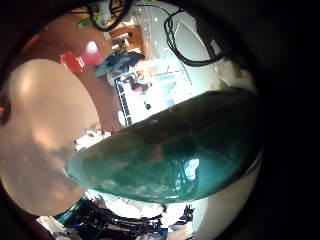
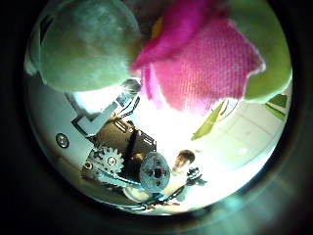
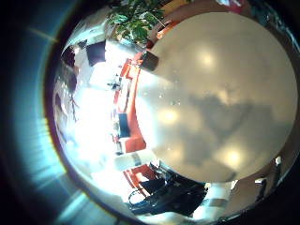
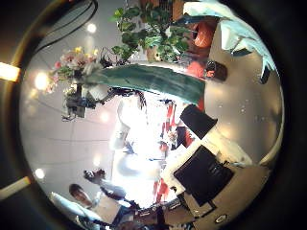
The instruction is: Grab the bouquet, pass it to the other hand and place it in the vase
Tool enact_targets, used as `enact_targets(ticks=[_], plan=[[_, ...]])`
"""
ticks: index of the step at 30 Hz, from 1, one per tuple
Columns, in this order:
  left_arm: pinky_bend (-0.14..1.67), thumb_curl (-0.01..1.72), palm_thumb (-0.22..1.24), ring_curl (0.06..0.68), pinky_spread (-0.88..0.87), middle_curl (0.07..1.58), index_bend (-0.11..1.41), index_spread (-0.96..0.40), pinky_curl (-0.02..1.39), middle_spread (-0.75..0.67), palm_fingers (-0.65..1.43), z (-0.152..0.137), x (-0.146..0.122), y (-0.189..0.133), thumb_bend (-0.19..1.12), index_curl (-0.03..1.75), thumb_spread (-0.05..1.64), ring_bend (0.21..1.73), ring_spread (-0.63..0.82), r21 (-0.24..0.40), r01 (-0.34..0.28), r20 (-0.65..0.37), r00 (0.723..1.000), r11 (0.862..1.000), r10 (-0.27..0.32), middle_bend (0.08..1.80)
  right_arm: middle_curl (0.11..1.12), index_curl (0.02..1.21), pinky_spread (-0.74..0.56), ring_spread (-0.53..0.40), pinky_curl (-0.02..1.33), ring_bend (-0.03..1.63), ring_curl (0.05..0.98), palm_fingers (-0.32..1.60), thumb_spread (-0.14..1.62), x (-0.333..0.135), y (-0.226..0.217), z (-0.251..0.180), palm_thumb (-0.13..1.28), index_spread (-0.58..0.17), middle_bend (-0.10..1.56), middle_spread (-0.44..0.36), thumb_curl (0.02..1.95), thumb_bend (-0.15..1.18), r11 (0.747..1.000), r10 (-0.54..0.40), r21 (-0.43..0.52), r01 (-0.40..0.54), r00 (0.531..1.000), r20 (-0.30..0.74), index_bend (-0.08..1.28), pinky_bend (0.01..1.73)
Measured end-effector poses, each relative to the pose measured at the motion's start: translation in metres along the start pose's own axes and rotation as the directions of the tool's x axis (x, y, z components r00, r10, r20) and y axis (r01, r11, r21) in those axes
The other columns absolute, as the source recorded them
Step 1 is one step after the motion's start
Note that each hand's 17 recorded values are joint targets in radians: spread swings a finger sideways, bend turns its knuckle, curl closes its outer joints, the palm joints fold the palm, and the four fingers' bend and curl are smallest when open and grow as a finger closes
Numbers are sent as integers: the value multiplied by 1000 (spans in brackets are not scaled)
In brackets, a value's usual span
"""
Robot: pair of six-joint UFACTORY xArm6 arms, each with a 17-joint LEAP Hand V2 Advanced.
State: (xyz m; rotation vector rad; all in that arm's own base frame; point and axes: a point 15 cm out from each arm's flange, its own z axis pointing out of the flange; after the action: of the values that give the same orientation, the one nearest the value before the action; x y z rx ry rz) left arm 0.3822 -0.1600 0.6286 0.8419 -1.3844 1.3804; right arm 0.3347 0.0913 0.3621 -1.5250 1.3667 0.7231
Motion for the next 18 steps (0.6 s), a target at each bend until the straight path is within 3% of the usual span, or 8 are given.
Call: enact_targets(ticks=[7, 13, 16, 18], plan=[[1349, 861, 1078, 637, -527, 1034, 877, -665, 1072, -506, 865, -42, 30, -30, 247, 1130, 1047, 1654, -387, 115, -134, 121, 985, 984, 120, 1212, 590, 577, -143, -258, 633, 1182, 491, 234, 1027, 4, 4, 1, 724, -399, 784, -184, 625, -25, 1000, 4, -5, -4, 1000, -4, 409, 945], [1339, 907, 1074, 637, -540, 1042, 864, -683, 1122, -511, 850, -82, 34, -54, 237, 1197, 1057, 1671, -382, 239, -266, 229, 950, 934, 212, 1226, 524, 529, 68, -166, 591, 1036, 432, 108, 1022, 4, 3, 0, 723, -395, 651, -127, 589, -25, 1000, 4, -6, -4, 1000, -7, 366, 893], [1331, 928, 1076, 636, -547, 1044, 857, -690, 1143, -512, 847, -94, 28, -64, 235, 1224, 1061, 1679, -380, 278, -293, 278, 936, 915, 215, 1230, 489, 501, 168, -118, 563, 967, 398, 96, 1021, 3, 3, -1, 721, -395, 590, -96, 575, -25, 1000, 3, -2, -3, 1000, -8, 342, 876], [1326, 939, 1079, 634, -551, 1045, 851, -693, 1156, -512, 846, -105, 22, -76, 234, 1240, 1064, 1682, -380, 322, -310, 322, 924, 894, 205, 1231, 471, 486, 229, -94, 539, 934, 378, 95, 1020, 2, 2, -1, 722, -397, 562, -95, 567, -24, 1000, -2, -2, 2, 1000, -8, 336, 835]])
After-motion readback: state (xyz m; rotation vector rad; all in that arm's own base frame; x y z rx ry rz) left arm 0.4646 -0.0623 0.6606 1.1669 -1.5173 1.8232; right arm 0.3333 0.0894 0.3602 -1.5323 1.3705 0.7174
